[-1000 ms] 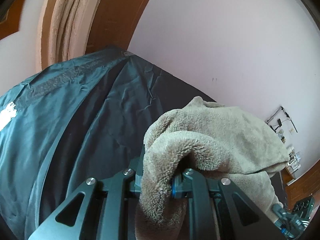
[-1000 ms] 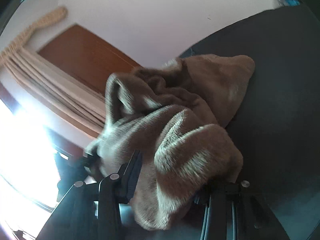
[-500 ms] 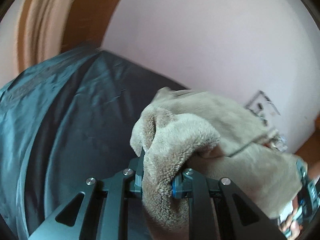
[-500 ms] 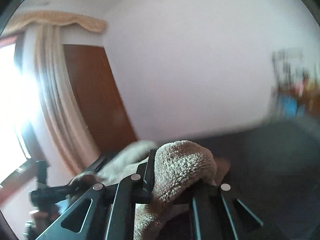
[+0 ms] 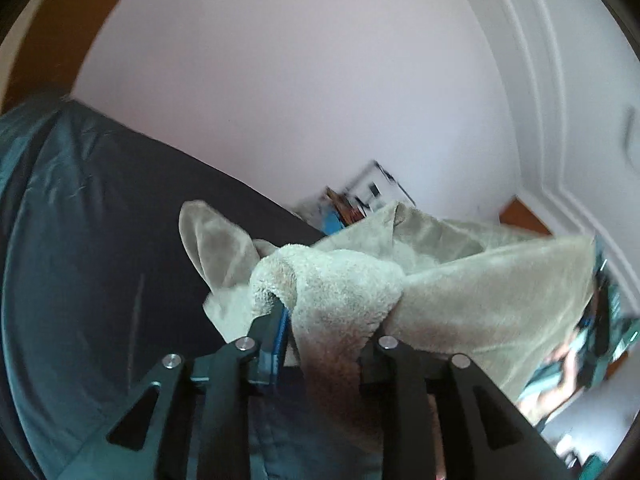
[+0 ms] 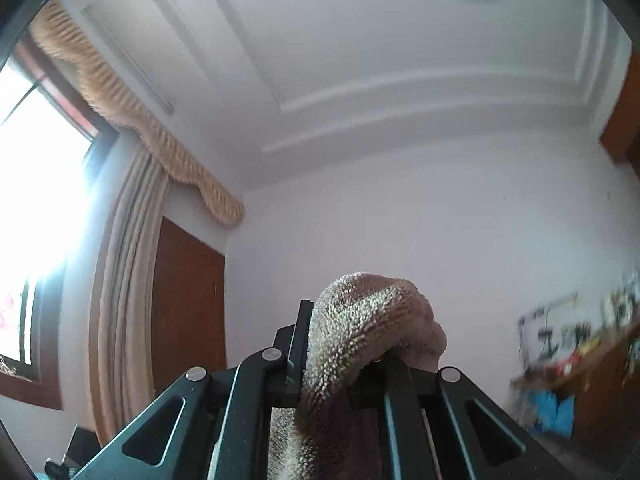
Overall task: Fold clothes
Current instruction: 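Lift the blanket high with both grippers, letting it hang unfolded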
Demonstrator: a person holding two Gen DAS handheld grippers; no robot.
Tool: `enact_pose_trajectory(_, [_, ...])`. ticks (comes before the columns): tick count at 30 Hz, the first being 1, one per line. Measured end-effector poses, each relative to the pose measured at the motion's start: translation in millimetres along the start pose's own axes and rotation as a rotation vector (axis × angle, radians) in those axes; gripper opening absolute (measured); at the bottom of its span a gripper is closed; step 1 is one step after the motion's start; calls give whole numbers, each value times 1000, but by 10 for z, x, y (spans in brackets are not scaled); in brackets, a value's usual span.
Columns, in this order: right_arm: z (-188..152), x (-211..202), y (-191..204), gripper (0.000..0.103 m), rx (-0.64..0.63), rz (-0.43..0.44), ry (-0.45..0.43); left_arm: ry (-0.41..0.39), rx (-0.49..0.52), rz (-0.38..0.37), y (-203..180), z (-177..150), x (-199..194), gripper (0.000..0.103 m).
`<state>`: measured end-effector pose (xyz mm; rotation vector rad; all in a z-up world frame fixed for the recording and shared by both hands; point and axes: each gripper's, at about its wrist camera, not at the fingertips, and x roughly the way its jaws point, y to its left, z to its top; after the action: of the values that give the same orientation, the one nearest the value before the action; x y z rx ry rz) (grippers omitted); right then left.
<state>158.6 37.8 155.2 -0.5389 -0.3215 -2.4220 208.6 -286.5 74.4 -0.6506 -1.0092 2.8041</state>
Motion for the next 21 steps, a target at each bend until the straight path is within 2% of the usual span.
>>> enact_pose_trajectory(2, [165,-98,85,11,-39,-11,-58,27,39,-29,-147,-90,6,48])
enact_pose_trajectory(4, [292,-189,192,11,-85,-26,-114,24,78,-30,-257,-179,-36,84])
enact_pose_trajectory(7, [547,-373,352,11,-144,-49,-178,15,132,-29,-403,-305,-109,85])
enact_pose_trajectory(11, [784,-577,560,11,-213,-86,-214,-23,202,-37,-576,-446,-294,85])
enact_pose_trajectory(16, [1067,-744,752,11,-281,-117,-253,-153,393,1,-895,-687,-610,85])
enact_pose_trajectory(21, [1415,-954,968,11,-343,-129,-297,-222,596,-41,-1270,-993,-797,85])
